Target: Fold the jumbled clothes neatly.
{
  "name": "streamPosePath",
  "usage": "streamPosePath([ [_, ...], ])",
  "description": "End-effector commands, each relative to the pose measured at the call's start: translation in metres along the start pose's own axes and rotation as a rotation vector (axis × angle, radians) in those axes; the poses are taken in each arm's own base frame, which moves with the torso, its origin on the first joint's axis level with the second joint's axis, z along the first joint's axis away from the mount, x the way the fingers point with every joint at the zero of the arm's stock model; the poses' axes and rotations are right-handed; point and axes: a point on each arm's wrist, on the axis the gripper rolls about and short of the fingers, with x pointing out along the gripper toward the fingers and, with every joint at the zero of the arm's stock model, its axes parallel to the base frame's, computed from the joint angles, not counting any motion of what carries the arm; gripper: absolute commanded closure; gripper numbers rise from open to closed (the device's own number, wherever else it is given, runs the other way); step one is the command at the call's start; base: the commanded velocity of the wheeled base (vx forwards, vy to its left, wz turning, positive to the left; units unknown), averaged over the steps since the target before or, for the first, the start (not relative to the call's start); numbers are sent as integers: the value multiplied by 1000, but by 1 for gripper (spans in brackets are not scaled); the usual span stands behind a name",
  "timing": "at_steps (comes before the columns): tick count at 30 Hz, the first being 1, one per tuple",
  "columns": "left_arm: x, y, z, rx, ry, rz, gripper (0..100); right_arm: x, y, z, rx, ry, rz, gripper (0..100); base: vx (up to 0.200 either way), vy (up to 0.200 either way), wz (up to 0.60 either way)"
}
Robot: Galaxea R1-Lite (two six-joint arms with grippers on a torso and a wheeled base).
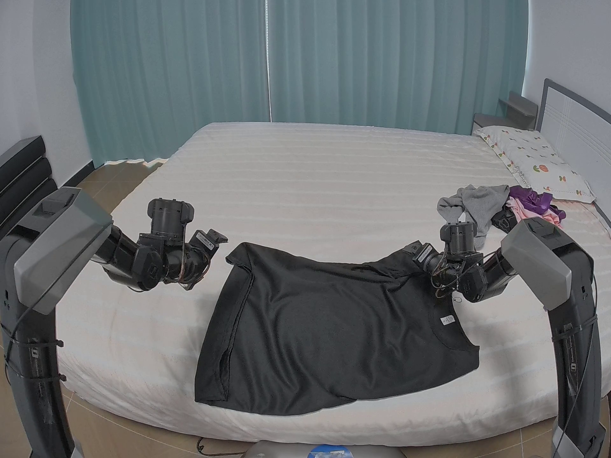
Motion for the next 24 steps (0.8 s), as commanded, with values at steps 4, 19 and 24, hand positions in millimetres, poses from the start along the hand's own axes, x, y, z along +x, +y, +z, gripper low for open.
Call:
streamPosePath([
  [4,-32,22,-12,-87,28,-1,0,25,0,-11,-2,36,-21,100,0,0,0],
  [19,-44,55,-31,-106,3,-48,0,25,24,38,25,-111,48,100,0,0,0],
  [24,-42,59,-33,-105,8,-37,0,20,26,42,20,-108,43,0,0,0,0],
])
